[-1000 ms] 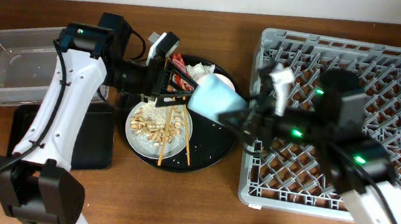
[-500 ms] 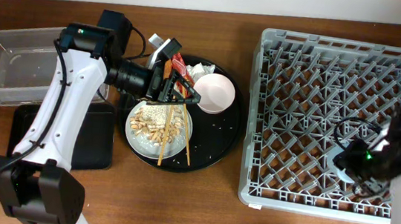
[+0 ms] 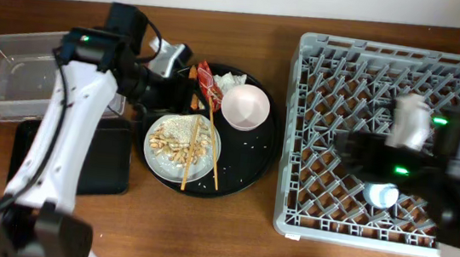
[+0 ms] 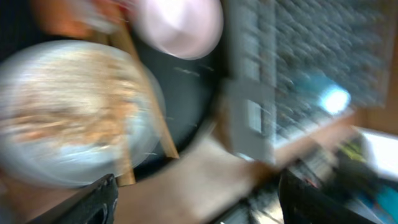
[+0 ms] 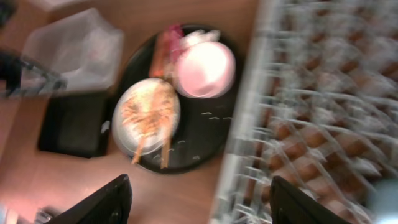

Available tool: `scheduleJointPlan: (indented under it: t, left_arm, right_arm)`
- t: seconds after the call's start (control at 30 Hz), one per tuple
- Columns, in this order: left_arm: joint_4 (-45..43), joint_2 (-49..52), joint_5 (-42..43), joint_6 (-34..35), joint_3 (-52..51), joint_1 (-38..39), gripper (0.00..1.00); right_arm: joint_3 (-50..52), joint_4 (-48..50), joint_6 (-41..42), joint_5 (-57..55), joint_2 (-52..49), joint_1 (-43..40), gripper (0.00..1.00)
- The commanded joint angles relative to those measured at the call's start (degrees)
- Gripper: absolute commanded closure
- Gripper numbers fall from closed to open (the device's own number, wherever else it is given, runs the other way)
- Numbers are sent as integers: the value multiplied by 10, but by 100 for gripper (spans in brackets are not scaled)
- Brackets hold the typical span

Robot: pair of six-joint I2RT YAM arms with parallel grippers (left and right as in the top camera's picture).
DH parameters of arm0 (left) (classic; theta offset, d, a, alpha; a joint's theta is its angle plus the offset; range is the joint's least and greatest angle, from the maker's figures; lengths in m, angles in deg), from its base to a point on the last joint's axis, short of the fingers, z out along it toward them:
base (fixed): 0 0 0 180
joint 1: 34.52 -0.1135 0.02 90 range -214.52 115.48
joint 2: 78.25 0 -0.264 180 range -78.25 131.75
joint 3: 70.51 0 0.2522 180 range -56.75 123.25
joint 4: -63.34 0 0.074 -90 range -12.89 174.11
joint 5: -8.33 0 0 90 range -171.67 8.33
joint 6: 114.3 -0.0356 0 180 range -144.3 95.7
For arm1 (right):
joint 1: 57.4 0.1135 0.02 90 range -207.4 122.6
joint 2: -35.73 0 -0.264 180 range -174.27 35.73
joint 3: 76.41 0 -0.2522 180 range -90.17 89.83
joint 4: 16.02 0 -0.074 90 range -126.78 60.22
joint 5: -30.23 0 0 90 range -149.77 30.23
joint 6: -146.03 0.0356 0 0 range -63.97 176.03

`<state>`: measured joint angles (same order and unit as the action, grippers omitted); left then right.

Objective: Sort waste into correct bins and load items into the dishwasher rack
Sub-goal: 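Lower the blue cup into the dish rack and release, then grasp the pink bowl with the right gripper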

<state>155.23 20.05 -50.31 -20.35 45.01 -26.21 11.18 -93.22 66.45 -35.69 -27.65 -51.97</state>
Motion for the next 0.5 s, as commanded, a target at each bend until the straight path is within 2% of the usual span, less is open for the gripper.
scheduleJointPlan:
  t: [0.0,0.07,0.1,0.17,0.37,0.4,0.47]
  left_arm:
    - [-2,-148,-297,137,43,1,2]
    - [4,-221,-382,145,43,1,1]
    - [12,-244,-407,145,43,1,1]
    - [24,-271,-438,144,43,1,1]
    - [30,-282,-438,145,43,1,1]
    - [31,-282,-438,145,43,1,1]
    - [40,-282,-438,145,43,1,1]
  right_arm:
    - [-3,63,77,-115,-64,134,30]
    - [-3,149,139,-256,-180,221,30]
    - [-3,177,155,-283,-227,227,30]
    - [-12,245,157,-282,-325,218,30]
    - [-57,287,186,-271,-495,182,31]
    - [-57,295,186,-263,-508,182,33]
    - [-56,305,186,-245,-527,182,54]
